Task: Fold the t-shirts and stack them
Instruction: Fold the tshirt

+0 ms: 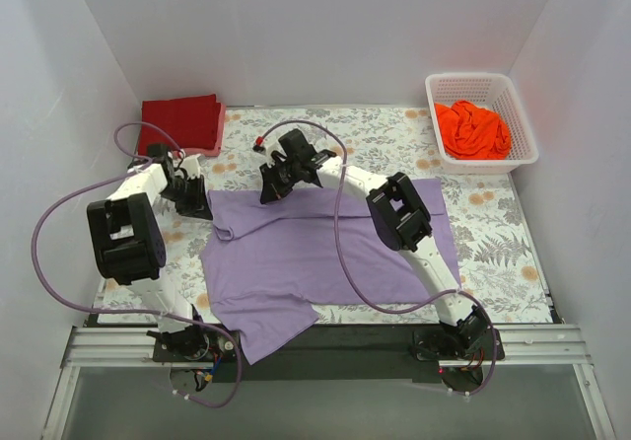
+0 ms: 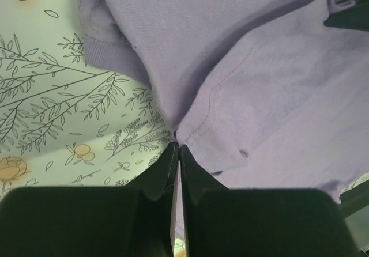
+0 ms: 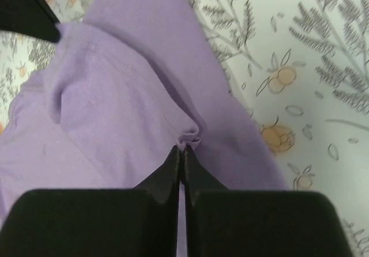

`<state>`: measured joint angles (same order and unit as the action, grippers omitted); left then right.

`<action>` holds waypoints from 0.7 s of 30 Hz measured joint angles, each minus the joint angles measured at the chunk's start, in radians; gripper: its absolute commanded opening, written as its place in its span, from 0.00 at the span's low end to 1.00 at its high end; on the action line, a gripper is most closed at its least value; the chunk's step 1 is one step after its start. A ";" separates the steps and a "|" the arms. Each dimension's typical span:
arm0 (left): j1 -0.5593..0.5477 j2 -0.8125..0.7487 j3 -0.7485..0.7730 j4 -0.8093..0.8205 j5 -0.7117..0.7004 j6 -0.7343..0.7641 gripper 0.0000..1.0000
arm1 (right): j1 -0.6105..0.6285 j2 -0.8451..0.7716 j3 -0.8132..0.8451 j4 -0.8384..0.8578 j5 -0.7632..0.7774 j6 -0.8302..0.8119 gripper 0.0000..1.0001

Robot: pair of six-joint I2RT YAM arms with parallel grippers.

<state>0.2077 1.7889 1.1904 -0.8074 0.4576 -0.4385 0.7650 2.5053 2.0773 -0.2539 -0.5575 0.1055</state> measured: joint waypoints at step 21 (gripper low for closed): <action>0.000 -0.242 -0.146 -0.171 0.079 0.293 0.00 | 0.000 -0.275 -0.415 0.031 -0.182 -0.062 0.01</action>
<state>0.2077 1.5467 1.0439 -0.9787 0.5369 -0.1452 0.7647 2.2299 1.6619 -0.2234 -0.7395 0.0433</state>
